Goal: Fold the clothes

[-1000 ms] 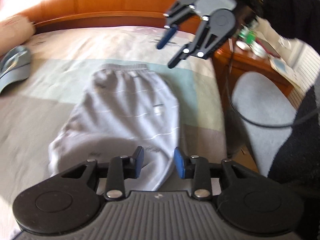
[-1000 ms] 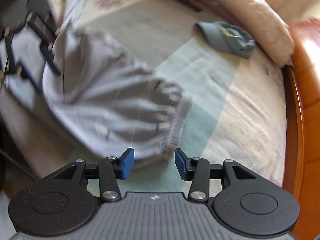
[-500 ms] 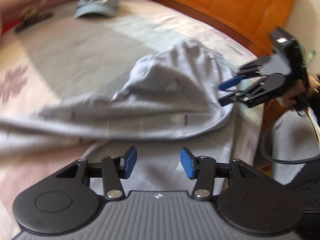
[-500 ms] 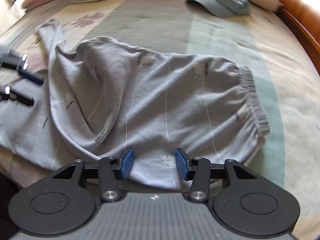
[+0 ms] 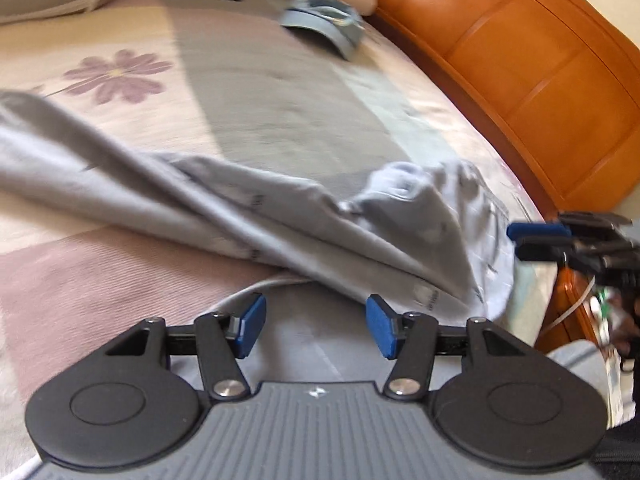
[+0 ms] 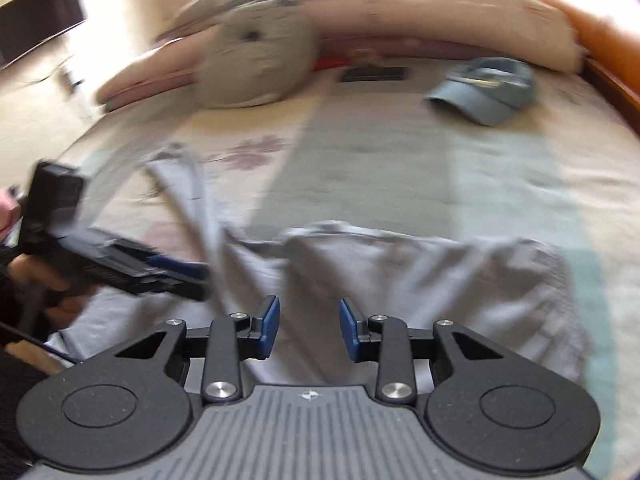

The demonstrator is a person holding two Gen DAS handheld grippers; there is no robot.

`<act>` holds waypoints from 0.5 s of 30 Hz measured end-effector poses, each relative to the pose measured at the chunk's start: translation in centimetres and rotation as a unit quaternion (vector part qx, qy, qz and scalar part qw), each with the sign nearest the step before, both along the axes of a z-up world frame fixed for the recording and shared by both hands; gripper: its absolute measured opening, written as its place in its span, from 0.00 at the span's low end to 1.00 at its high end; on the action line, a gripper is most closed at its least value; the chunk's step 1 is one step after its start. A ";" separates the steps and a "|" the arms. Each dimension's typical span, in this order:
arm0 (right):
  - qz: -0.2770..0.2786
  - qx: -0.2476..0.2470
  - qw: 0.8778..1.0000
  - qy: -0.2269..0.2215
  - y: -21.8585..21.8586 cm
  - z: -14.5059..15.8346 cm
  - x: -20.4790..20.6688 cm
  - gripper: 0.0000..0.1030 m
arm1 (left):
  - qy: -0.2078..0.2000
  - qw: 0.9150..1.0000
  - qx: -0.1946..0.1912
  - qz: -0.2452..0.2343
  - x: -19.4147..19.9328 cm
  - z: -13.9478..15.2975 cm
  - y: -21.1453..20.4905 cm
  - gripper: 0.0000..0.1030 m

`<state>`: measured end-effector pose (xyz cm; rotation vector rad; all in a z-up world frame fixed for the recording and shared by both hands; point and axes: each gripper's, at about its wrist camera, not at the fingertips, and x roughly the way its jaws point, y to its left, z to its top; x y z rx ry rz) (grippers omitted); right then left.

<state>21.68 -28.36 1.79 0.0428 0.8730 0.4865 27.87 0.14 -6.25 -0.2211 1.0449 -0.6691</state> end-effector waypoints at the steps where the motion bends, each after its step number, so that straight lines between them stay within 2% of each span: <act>1: 0.018 -0.004 1.000 0.002 1.2 -0.4 0.3 0.36 | 0.004 1.000 -0.002 0.007 0.0 0.1 0.3 0.57; 7: 0.114 -0.057 0.992 0.008 8.4 -3.3 2.0 0.34 | 0.010 0.999 -0.004 0.041 -0.2 1.1 1.6 0.67; 11: 0.158 -0.139 0.977 -0.014 12.3 -5.2 2.0 0.30 | 0.019 0.998 -0.019 0.052 -0.2 1.5 2.1 0.70; 14: 0.178 -0.211 0.960 -0.037 14.1 -6.4 1.6 0.13 | 0.023 0.998 -0.033 0.052 -0.2 1.5 2.0 0.71; 15: 0.179 -0.219 0.958 -0.043 14.1 -6.4 1.4 0.06 | 0.025 0.998 -0.040 0.052 -0.3 1.5 2.0 0.71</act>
